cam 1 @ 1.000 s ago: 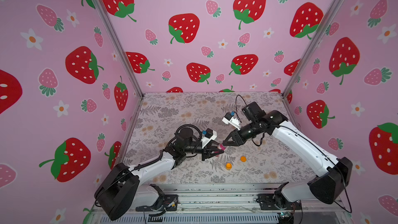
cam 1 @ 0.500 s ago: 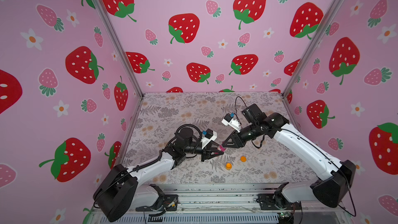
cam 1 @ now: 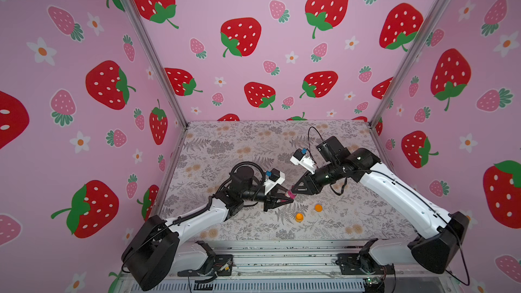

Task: Close the paint jar lid
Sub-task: Close the lid on the paint jar.

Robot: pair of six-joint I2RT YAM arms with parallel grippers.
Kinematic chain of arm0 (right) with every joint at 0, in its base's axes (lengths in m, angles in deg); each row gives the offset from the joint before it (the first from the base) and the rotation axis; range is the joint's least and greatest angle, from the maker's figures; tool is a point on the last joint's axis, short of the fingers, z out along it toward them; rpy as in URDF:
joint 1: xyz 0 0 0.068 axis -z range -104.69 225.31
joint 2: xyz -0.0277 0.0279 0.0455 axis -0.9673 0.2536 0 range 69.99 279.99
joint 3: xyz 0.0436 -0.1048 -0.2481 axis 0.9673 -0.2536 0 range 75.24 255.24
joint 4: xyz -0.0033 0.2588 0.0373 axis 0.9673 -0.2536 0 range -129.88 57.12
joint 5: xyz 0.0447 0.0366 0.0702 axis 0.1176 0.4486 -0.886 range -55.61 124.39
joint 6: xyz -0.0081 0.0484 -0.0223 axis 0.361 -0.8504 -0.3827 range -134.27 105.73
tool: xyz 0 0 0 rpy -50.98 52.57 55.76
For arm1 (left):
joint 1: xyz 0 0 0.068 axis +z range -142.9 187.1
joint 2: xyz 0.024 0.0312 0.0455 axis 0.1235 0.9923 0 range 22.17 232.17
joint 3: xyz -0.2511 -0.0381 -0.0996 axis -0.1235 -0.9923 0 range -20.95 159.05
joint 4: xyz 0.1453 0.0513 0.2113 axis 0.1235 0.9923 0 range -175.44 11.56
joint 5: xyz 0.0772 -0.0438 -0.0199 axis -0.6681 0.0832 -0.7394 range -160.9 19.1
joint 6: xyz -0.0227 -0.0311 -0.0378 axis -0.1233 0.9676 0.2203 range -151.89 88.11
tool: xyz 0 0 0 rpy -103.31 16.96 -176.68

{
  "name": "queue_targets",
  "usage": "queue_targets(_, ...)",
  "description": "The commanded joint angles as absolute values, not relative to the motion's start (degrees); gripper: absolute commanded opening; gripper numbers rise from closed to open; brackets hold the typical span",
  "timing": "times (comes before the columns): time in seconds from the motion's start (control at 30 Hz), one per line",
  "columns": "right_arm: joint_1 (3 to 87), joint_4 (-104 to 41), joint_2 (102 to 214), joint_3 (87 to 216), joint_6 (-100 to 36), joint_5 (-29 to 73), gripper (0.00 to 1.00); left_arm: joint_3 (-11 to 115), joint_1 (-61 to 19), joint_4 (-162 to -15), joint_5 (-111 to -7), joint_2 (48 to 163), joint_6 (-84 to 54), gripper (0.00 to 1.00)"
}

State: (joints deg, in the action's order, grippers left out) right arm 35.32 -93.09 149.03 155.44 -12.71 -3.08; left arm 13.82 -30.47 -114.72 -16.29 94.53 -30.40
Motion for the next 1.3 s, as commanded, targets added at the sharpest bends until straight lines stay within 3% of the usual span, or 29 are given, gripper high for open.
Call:
queue_targets(0.0, 33.3, -99.0, 149.5, 155.2, -12.9, -2.8, 0.15, 19.9, -30.6, -123.6, -17.8, 92.0, -31.1, 0.0)
queue_targets(1.27, 33.5, -95.6, 147.2, 153.6, -15.9, -4.2, 0.17, 21.3, -30.9, -122.5, -17.0, 93.1, -31.5, 0.0)
